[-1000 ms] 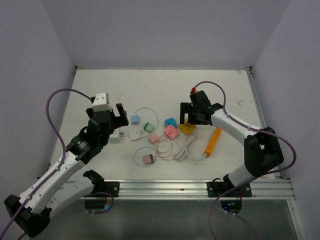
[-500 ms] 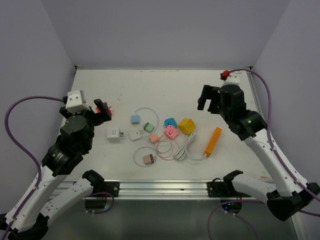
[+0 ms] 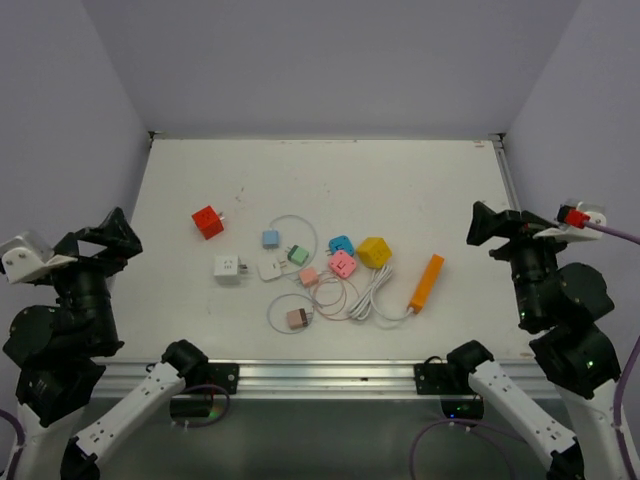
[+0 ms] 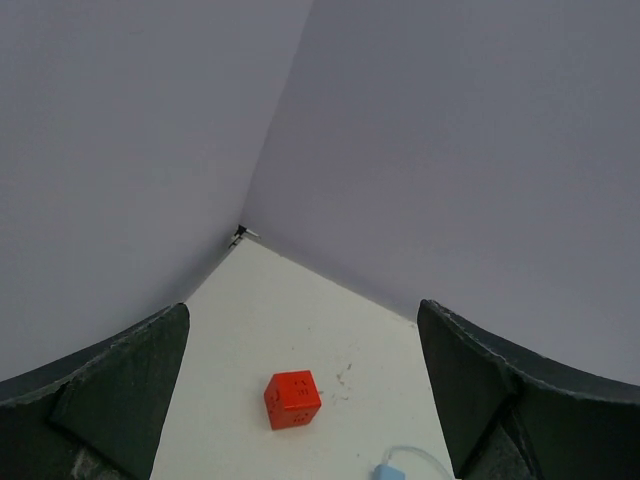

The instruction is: Pull the plug off the socket

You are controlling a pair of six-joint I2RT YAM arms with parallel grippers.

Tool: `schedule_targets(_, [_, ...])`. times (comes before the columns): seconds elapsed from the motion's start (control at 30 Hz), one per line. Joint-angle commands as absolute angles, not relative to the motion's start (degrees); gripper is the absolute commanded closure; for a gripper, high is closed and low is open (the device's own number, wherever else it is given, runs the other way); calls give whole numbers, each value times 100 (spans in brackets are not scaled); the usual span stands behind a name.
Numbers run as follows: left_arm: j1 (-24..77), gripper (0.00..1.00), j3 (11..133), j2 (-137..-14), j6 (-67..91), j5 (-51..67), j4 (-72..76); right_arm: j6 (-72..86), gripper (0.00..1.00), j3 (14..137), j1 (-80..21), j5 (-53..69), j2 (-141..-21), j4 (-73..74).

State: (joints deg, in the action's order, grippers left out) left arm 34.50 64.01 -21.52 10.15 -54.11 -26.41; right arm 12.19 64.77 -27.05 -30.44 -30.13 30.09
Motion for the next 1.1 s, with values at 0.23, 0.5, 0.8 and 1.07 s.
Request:
schedule_targets(0.23, [3410, 0, 5845, -1345, 571, -6055, -1529, 519, 1, 5784, -2707, -3314, -2487, 2022])
schedule_targets(0.5, [3419, 0, 5397, -1362, 457, -6319, -1046, 457, 1, 5572, -2707, -3278, -2487, 1811])
schedule_targets(0.8, [3419, 0, 5256, -1503, 474, -6276, -1019, 457, 1, 5502, -2707, -3261, -2487, 1793])
schedule_targets(1.07, [3419, 0, 5203, -1617, 624, -6153, -1116, 492, 1, 5458, -2707, -3208, -2505, 1776])
